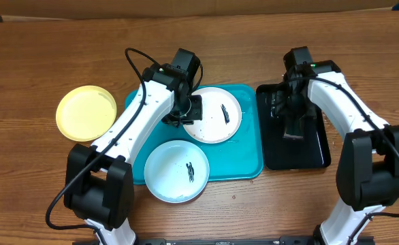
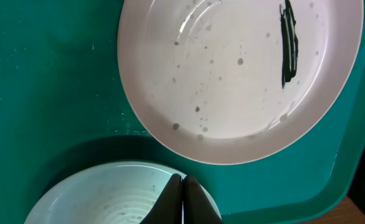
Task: Clean dirty plates on tray and stack at the side
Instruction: 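Reach the right gripper into the black tray and grasp the sponge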
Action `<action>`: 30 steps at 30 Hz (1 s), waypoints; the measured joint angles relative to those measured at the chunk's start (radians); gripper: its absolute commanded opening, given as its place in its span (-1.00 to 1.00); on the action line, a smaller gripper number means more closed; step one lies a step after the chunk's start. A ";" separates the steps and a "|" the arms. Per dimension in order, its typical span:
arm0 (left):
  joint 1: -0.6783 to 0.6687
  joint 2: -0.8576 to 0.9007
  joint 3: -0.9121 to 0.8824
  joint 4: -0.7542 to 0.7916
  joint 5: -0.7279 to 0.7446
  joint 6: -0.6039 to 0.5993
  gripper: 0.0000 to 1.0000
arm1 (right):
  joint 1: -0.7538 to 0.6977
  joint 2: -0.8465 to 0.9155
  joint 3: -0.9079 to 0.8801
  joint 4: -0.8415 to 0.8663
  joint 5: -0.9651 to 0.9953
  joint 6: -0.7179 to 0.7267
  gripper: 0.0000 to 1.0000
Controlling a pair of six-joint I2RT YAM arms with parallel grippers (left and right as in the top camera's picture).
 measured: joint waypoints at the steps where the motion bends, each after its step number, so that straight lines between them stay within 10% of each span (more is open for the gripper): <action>1: 0.000 0.000 0.000 0.000 0.000 0.000 -0.90 | 0.000 0.001 0.000 -0.002 0.011 0.004 0.47; 16: 0.000 0.000 0.000 -0.005 0.000 0.000 -0.87 | -0.013 0.003 -0.111 0.068 0.100 0.112 0.43; 22: 0.000 0.000 0.000 -0.008 0.000 0.000 -0.81 | -0.026 0.008 -0.119 0.092 0.105 0.121 -0.13; 30: 0.000 0.000 0.000 -0.008 0.000 0.000 -0.74 | -0.027 0.008 -0.119 0.093 0.106 0.123 -0.15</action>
